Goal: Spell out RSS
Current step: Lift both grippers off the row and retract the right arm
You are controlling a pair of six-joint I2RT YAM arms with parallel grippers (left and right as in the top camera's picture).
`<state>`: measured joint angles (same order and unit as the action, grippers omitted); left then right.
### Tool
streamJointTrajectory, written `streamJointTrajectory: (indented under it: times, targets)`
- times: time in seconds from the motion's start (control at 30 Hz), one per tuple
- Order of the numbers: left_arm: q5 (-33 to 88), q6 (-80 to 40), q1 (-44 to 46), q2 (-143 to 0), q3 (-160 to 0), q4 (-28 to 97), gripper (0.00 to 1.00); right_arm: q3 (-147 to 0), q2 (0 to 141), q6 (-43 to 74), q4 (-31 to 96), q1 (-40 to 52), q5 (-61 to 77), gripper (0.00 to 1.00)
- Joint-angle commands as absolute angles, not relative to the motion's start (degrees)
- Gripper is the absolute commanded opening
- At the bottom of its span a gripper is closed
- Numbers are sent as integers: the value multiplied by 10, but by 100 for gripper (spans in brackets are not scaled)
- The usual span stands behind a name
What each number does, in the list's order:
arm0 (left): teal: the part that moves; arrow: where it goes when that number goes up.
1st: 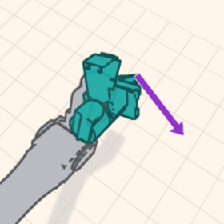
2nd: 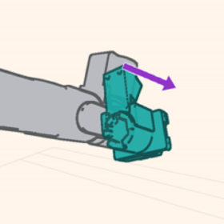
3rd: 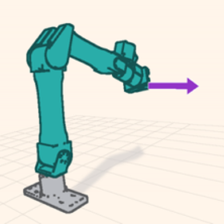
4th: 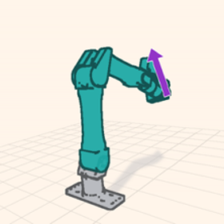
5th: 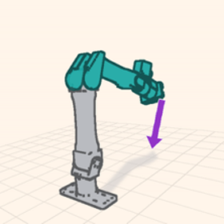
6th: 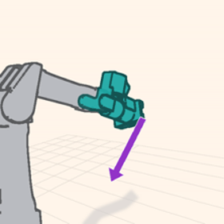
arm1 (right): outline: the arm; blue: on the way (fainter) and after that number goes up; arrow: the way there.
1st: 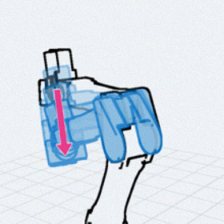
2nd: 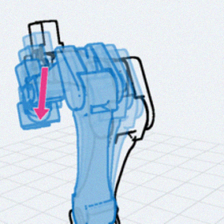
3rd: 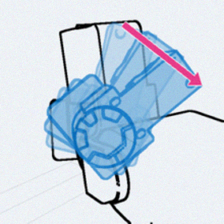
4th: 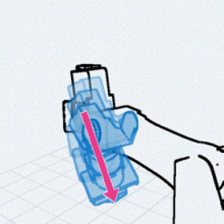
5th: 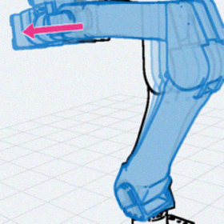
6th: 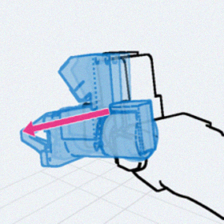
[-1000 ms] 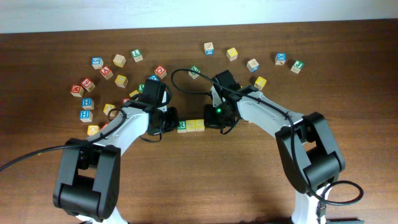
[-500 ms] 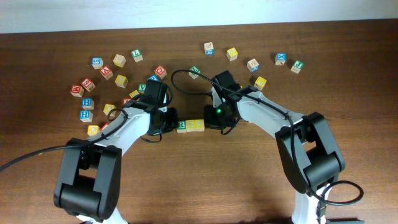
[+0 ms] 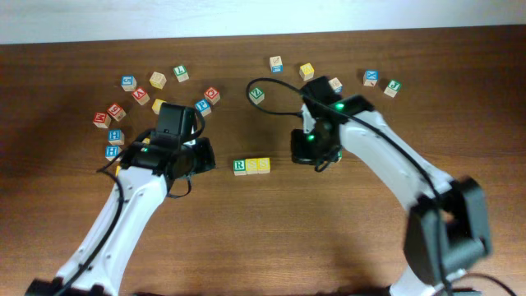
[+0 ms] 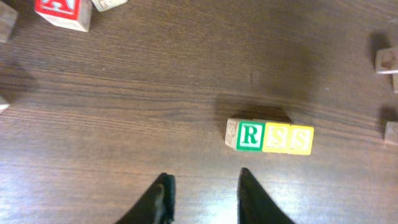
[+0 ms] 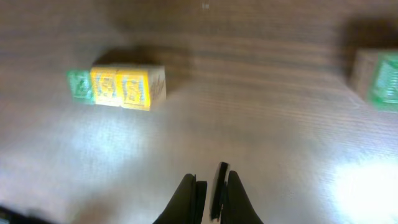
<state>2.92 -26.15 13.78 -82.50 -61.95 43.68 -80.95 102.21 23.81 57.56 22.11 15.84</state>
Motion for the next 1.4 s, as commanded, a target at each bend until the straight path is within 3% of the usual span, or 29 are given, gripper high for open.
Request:
streamJointTrajectory:
  times: [0.0,0.03,0.27,0.7,0.73,0.77,0.83,0.9,1.37]
  targets:
    - [21,-254,135,-799,-622,465,89,-823,920,227,637,221,121,4]
    - [21,-254,135,-800,-622,471,99,-823,897,227,658,221,113,4]
    - [21,-254,135,-800,-622,481,99,-823,787,227,763,221,97,4]
    - [21,-254,135,-800,-622,481,99,-823,709,213,827,221,83,4]
    - [21,-254,135,-800,-622,481,99,-823,706,213,838,221,81,13]
    - [21,-254,135,-800,-622,481,99,-823,706,213,850,221,81,29]
    - [21,-254,135,-800,-622,481,99,-823,707,213,874,221,81,75]
    - [21,-254,135,-800,-622,481,99,-823,707,213,908,221,81,98]
    - [21,-254,135,-800,-622,481,99,-823,708,214,915,221,82,98]
